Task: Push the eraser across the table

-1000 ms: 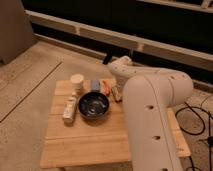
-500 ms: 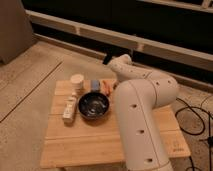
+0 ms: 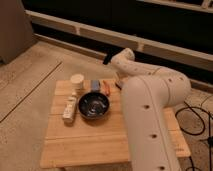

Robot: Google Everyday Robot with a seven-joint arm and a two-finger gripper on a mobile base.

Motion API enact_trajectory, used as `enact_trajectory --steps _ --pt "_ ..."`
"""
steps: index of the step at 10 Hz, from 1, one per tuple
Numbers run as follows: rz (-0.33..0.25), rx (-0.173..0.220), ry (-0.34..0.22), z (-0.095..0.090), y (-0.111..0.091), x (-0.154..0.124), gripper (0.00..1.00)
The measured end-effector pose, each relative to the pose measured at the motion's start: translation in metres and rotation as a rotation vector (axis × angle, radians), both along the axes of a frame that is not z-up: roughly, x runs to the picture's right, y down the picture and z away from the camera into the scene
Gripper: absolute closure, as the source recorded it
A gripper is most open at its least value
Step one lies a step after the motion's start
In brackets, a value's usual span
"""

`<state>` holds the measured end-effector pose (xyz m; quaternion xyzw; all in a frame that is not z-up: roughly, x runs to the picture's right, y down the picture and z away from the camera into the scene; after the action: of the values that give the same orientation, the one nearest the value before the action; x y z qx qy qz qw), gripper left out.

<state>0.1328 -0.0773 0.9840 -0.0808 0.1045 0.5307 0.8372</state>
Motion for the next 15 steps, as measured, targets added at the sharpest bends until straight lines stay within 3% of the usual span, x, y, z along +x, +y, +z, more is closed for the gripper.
enact_trajectory --steps 1,2,6,8,9,10,11,13,15 --pt "0.005 0.036 -0.036 -0.014 0.003 -0.004 0.35" --pt "0.008 0.044 -0.046 -0.019 0.005 -0.004 0.35" --pt "0.011 0.034 -0.052 -0.021 0.01 -0.008 0.35" --pt "0.014 -0.052 0.038 -0.021 0.035 0.021 0.35" --pt "0.017 -0.092 0.104 -0.023 0.044 0.041 0.35" --pt "0.027 -0.143 0.204 -0.024 0.05 0.074 0.35" --pt "0.037 -0.167 0.249 -0.024 0.051 0.087 0.35" --pt "0.061 -0.203 0.281 -0.009 0.042 0.097 0.35" --pt "0.062 -0.254 0.261 0.017 0.044 0.088 0.35"
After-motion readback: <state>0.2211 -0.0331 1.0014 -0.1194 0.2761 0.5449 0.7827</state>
